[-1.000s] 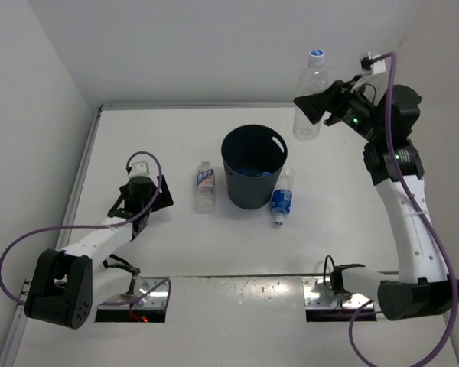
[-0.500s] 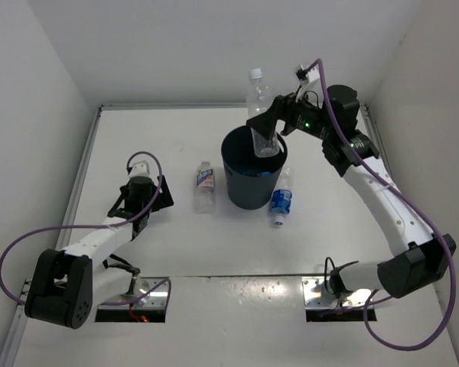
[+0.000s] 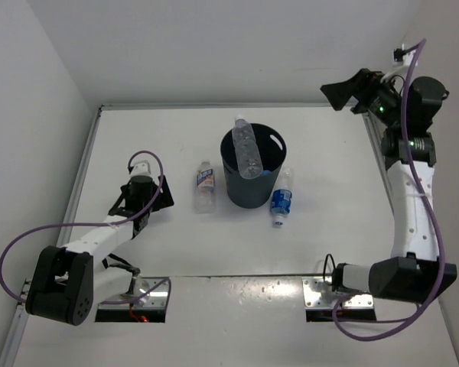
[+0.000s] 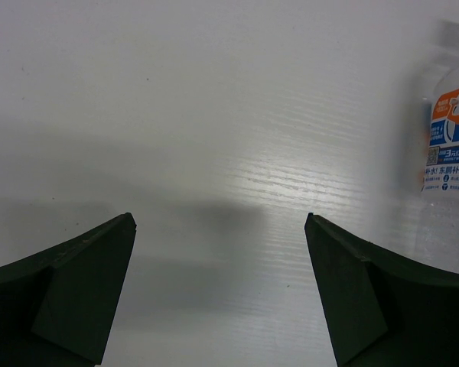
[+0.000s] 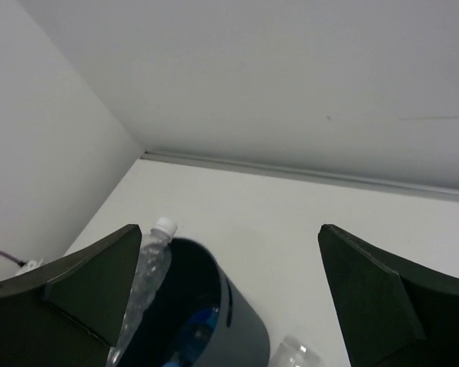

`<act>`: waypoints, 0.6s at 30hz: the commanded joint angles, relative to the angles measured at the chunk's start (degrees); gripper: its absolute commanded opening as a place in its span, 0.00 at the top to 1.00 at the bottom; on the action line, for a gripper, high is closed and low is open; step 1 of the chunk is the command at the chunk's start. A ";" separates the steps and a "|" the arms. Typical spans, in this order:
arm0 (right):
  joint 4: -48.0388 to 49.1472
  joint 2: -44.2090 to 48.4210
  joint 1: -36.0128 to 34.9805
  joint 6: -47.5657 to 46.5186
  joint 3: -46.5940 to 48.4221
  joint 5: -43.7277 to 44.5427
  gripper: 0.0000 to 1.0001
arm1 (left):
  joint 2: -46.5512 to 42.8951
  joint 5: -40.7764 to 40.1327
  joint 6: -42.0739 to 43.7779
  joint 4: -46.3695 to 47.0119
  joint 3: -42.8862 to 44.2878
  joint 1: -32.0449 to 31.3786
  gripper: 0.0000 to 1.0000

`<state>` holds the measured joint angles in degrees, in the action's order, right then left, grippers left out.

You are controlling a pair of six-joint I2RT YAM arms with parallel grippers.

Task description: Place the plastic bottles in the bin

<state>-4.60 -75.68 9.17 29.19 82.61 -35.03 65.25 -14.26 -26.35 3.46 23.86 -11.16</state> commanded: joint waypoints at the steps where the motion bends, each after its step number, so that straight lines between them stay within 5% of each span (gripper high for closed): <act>1: -3.20 5.27 1.46 -2.01 -4.02 -6.36 0.00 | -0.04 0.29 0.33 1.02 1.72 0.26 0.00; 7: -6.90 13.80 1.99 -5.81 -12.30 -6.89 0.00 | -0.04 0.29 0.33 1.02 2.24 -0.27 0.00; 18: -8.23 10.82 -10.39 -7.39 -11.69 -16.57 0.00 | 1.02 0.81 0.86 0.49 2.25 -0.27 0.00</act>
<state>-13.91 -62.76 1.21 22.48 70.11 -48.42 66.06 -13.93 -25.93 3.07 24.18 -11.27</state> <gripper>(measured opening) 0.996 0.995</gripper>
